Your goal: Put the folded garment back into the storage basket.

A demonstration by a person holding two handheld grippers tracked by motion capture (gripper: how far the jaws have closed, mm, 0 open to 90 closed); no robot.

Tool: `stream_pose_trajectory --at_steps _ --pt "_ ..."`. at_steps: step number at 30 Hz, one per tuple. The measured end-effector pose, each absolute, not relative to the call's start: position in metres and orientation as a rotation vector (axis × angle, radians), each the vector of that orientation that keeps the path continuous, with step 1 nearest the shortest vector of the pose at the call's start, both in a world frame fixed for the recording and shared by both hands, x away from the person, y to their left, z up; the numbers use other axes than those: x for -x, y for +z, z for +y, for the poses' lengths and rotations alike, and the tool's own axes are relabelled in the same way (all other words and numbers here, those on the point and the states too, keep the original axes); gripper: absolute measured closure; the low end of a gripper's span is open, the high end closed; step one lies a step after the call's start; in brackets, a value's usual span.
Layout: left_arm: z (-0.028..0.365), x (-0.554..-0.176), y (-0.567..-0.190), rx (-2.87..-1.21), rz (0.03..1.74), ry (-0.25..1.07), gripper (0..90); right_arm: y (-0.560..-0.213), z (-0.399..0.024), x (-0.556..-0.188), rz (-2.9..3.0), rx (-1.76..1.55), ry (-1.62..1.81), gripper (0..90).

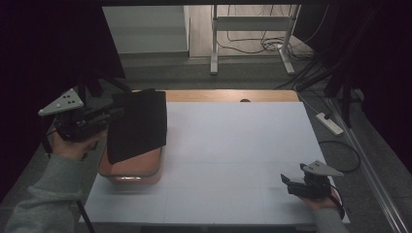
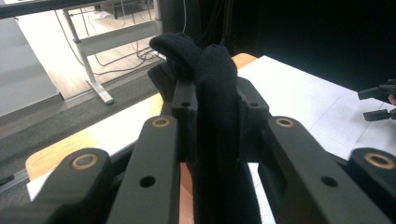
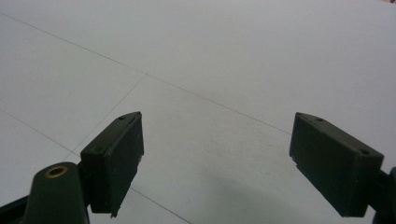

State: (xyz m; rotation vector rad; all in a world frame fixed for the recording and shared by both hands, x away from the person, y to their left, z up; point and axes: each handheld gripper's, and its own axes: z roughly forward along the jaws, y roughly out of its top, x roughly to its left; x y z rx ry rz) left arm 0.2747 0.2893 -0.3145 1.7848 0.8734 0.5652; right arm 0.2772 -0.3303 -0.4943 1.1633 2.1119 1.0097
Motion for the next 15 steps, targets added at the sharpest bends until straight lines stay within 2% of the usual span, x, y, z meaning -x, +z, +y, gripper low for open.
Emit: stream_pose_trajectory --at_steps 15 --pt "0.309 -0.261 -0.322 -1.808 0.908 0.557 73.9 -0.495 -0.330 -0.278 2.115 -1.165 1.005 18.3"
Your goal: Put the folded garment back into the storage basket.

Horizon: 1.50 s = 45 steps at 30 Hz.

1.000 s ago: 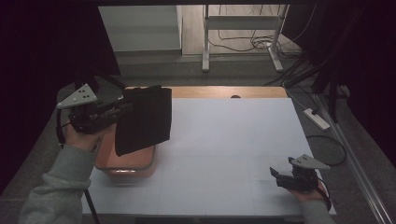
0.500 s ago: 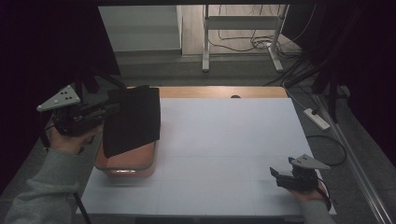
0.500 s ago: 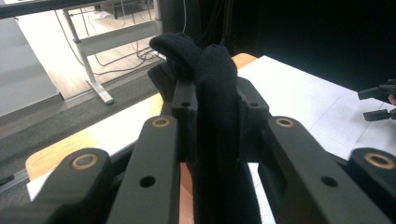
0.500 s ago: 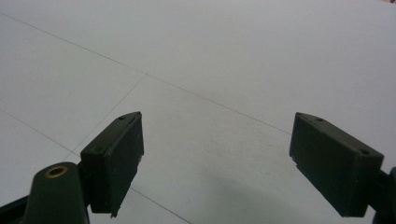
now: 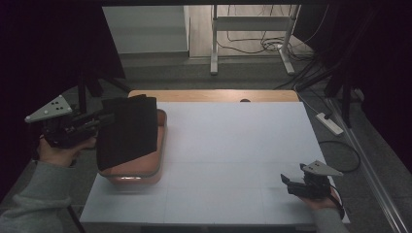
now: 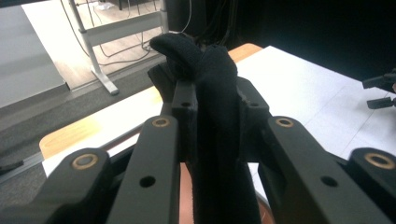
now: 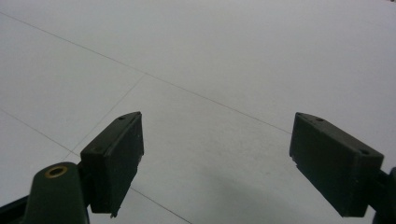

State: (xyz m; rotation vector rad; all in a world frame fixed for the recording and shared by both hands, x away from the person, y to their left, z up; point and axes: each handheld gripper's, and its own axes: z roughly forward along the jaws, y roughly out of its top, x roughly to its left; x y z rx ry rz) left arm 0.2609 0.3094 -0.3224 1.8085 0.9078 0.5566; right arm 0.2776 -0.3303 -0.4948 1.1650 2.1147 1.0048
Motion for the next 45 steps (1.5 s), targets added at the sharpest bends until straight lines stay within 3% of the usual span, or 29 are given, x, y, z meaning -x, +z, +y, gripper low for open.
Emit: stream_pose_trajectory --at_steps 29,45 --pt "0.301 -0.280 -0.366 -1.913 0.963 0.460 73.9 -0.496 -0.331 -0.278 2.115 -1.171 0.998 18.3" --pt "0.293 -0.315 -0.395 -1.989 1.052 0.399 73.9 -0.496 -0.331 -0.278 2.120 -1.172 0.997 18.4"
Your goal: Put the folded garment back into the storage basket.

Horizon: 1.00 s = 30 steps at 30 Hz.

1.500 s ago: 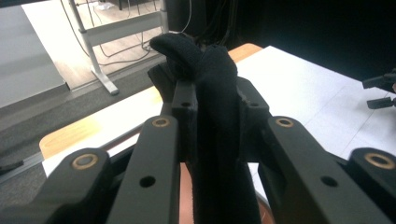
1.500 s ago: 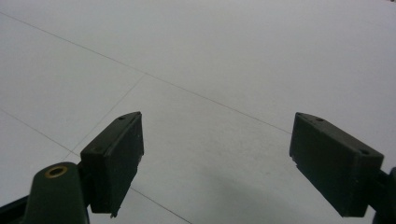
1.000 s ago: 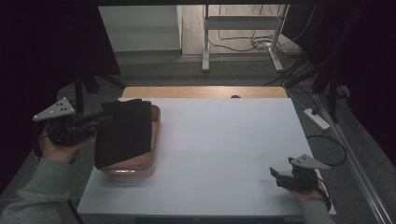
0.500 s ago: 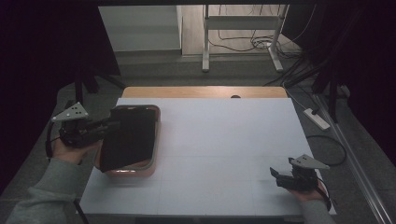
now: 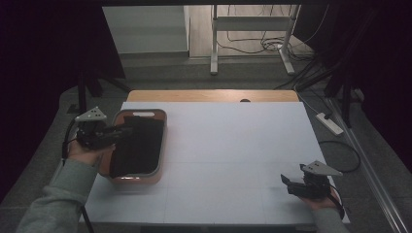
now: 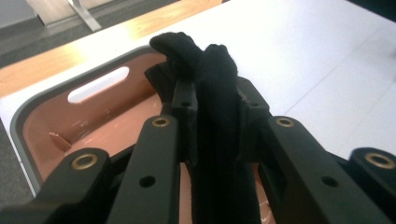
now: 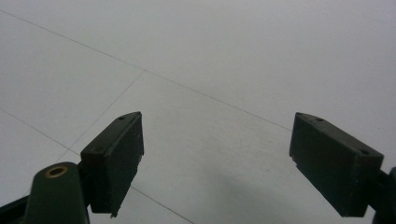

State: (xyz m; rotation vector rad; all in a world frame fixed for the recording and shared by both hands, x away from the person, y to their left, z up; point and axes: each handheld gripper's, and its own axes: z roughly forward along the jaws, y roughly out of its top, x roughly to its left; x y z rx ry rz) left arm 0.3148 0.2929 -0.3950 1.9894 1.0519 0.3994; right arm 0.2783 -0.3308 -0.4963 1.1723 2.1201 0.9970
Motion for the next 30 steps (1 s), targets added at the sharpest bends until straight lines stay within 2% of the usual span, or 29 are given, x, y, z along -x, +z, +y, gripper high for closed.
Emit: stream_pose_trajectory --at_steps 9,20,25,28,30 --pt "0.290 -0.340 -0.420 -2.065 1.161 0.397 73.6 -0.497 -0.331 -0.279 2.123 -1.171 0.995 18.4" --pt "0.289 -0.349 -0.431 -2.088 1.224 0.424 71.1 -0.497 -0.331 -0.279 2.126 -1.172 0.995 18.5" --pt "0.289 -0.345 -0.428 -2.062 1.228 0.472 61.6 -0.497 -0.330 -0.280 2.126 -1.170 1.002 18.5" --pt "0.290 -0.342 -0.425 -2.043 1.208 0.473 60.3 -0.497 -0.331 -0.280 2.126 -1.170 1.003 18.5" --pt "0.288 -0.338 -0.423 -2.039 1.194 0.477 53.4 -0.498 -0.331 -0.281 2.124 -1.172 1.006 18.5"
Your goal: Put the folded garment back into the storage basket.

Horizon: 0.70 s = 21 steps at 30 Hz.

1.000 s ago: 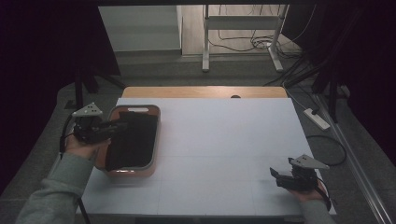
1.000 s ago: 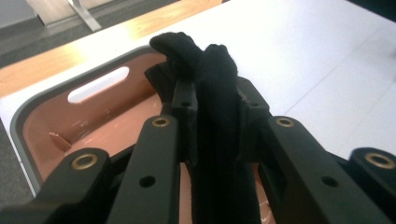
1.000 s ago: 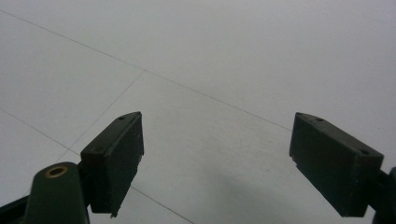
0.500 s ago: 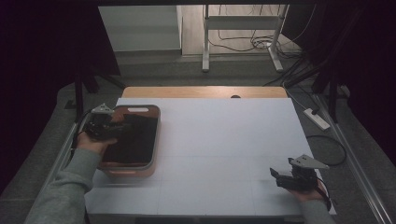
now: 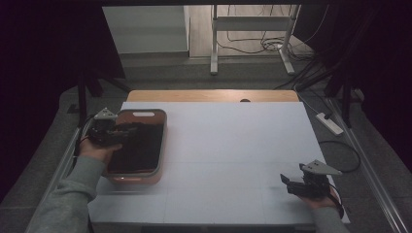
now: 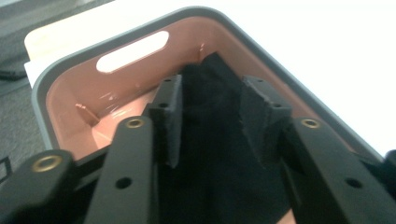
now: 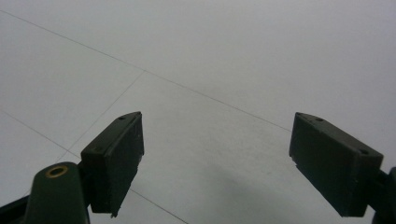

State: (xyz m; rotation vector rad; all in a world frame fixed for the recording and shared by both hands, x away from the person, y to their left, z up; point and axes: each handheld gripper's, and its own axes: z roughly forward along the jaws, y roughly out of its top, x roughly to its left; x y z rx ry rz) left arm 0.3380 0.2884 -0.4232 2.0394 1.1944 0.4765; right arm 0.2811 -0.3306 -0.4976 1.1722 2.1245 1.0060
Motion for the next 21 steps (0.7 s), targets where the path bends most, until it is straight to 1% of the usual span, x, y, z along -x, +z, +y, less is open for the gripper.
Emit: stream_pose_trajectory --at_steps 1,4,8,14,21 --pt "0.287 -0.334 -0.421 -2.037 1.189 0.486 49.9 -0.498 -0.330 -0.282 2.125 -1.172 1.002 18.5" --pt "0.286 -0.329 -0.417 -2.026 1.183 0.522 43.2 -0.498 -0.330 -0.283 2.123 -1.172 0.999 18.5" --pt "0.285 -0.323 -0.415 -2.004 1.188 0.520 35.1 -0.498 -0.330 -0.283 2.123 -1.173 0.999 18.6" --pt "0.281 -0.312 -0.413 -1.974 1.147 0.498 31.3 -0.498 -0.331 -0.282 2.122 -1.177 1.014 18.5" --pt "0.275 -0.300 -0.415 -1.969 1.115 0.483 30.8 -0.497 -0.333 -0.279 2.124 -1.168 1.035 18.1"
